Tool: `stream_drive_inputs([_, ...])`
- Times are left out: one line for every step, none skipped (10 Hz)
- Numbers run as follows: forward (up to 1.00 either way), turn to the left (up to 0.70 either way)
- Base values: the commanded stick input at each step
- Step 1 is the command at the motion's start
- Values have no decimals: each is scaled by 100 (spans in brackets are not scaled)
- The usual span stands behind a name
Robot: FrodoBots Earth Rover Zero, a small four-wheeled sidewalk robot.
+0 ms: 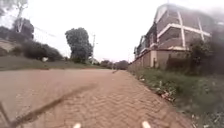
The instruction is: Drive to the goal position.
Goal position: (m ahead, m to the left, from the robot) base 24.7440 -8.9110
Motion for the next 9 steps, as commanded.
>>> stream_drive_inputs([50,21])
stream_drive_inputs([50,5])
stream_drive_inputs([50,0])
stream_drive_inputs([50,15])
stream_drive_inputs([50,18])
stream_drive_inputs([50,16])
stream_drive_inputs([50,6])
stream_drive_inputs([50,0])
stream_drive_inputs([50,2])
